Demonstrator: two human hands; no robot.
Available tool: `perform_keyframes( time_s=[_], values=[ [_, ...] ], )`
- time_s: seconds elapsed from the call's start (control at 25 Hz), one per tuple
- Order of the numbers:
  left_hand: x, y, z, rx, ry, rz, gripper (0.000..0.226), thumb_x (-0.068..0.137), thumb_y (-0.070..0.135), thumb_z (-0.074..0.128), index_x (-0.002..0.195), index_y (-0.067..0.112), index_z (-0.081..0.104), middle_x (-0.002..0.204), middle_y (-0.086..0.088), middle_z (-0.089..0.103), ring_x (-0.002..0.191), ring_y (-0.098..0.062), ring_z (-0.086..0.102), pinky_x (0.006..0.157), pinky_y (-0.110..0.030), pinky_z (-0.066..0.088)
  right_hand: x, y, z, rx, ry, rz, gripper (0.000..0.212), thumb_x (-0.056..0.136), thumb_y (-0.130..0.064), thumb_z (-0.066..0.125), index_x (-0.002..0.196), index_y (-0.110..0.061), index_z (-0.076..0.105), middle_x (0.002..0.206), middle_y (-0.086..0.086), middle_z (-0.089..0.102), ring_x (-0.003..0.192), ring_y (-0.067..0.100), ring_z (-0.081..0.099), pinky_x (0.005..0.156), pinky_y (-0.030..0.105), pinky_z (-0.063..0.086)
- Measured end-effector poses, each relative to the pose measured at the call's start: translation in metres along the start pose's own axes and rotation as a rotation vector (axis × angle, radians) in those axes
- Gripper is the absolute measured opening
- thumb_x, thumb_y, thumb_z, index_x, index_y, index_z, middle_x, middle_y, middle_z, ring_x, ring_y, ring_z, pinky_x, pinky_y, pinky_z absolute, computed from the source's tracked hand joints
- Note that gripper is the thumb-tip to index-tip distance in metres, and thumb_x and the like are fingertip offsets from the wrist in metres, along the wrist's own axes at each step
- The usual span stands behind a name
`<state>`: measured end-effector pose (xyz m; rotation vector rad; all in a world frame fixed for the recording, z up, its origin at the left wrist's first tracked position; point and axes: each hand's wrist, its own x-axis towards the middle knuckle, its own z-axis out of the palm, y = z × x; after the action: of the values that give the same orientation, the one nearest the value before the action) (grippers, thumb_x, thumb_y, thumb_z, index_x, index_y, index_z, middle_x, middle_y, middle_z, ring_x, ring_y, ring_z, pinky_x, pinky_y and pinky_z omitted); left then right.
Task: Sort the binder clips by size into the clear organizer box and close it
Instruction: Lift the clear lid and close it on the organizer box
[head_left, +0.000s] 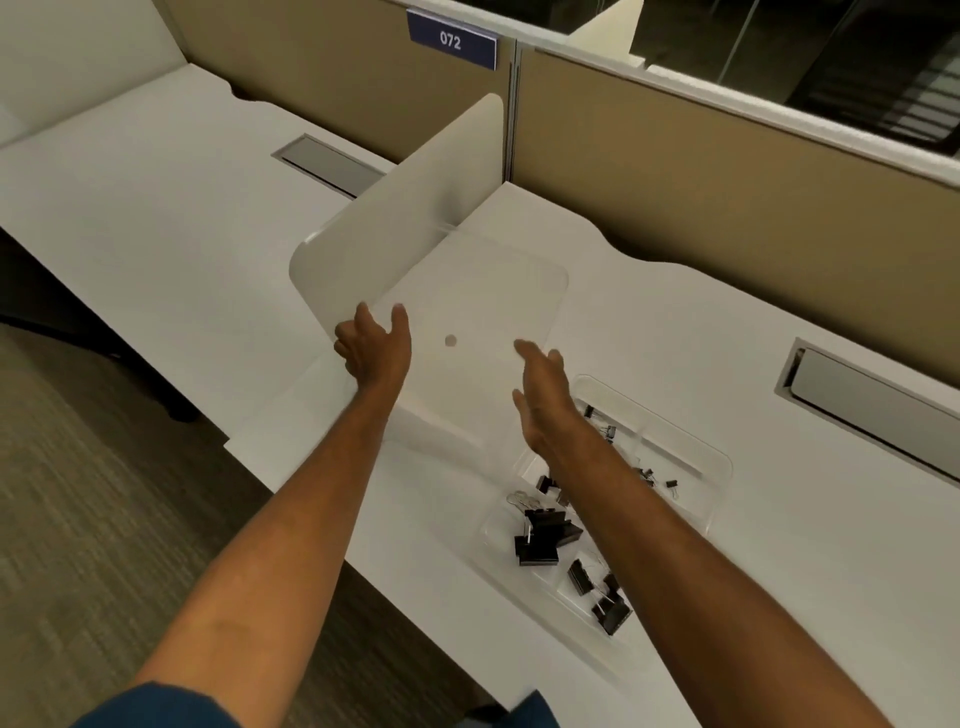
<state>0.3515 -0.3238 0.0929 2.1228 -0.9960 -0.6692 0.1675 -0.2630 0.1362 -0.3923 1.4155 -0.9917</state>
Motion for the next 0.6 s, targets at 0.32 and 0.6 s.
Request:
perform_keyframes(
  time_s=[0.32,0.6],
  values=[
    [-0.102,0.115,-0.020,-0.903,-0.187,0.006,0.057,0.102,0.055,0.036,0.146,0.019,0.041,0.150,-0.002,0.043,0.136,-0.019,0.042,0.113,-0.034,0.035,-0.074,-0.080,-0.097,0.383,0.016,-0.266,0.051,0.106,-0.045,0.041,0.148,-0.015,0.045,0.151,-0.002,0.046,0.141,0.022,0.040,0.117,0.038,0.032],
    [-0.163,0.084,-0.023,-1.118,-0.735,-0.131,0.045,0.100,0.030,0.057,0.136,0.003,0.053,0.140,-0.015,0.055,0.129,-0.026,0.055,0.108,-0.035,0.045,-0.097,-0.040,-0.221,0.398,0.088,-0.348,0.022,0.090,-0.006,0.069,0.110,-0.012,0.061,0.115,0.007,0.061,0.117,0.022,0.063,0.107,0.034,0.048]
  ],
)
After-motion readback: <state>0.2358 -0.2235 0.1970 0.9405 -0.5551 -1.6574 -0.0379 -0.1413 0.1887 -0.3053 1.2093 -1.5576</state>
